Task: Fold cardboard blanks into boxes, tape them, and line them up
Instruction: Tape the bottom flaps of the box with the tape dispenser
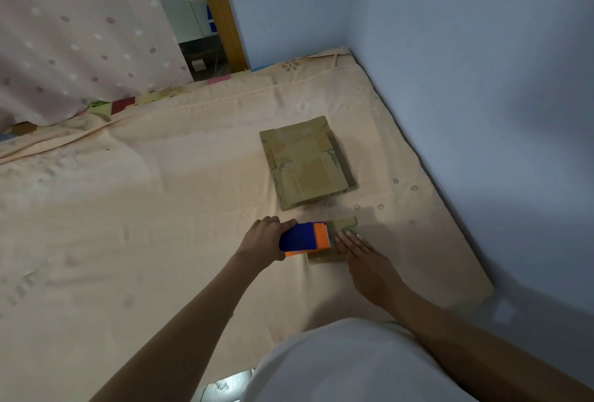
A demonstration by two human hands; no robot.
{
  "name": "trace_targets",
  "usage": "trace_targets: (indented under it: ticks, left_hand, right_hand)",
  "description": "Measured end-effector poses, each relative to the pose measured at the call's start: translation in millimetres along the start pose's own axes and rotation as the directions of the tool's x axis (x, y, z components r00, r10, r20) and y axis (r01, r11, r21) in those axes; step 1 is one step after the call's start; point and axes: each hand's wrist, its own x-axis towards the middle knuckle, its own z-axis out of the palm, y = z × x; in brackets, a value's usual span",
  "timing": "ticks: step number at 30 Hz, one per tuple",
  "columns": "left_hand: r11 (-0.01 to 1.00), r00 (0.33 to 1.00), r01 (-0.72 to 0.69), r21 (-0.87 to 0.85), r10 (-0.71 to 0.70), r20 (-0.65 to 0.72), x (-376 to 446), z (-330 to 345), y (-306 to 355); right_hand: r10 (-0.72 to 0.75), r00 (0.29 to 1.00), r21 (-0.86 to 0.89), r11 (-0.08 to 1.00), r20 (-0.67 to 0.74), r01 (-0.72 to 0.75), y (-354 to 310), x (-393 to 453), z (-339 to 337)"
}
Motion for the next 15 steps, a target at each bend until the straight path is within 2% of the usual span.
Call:
trace_targets:
  ticks: [9, 12, 15]
  left_hand:
    - [1.0, 0.999, -0.027, -0.009, 0.027, -0.017, 2.2, 1.4, -2.0]
    - [0.999, 0.999, -0.038, -0.02, 0.038, -0.016, 2.4, 0.8, -3.4]
    - [0.998, 0.999, -0.037, -0.05, 0.037, -0.007, 0.5, 1.8, -3.1]
  right_hand:
    - [0.051, 0.997, -0.045, 0.998, -0.062, -0.054, -2.1, -1.6, -4.5]
    - [0.011, 0.997, 0.032, 0.999, -0.076, -0.009, -5.2, 9.1, -6.2]
    - [-0.022, 0.998, 0.022, 1.0, -0.052, 0.023, -8.0, 15.4, -6.1]
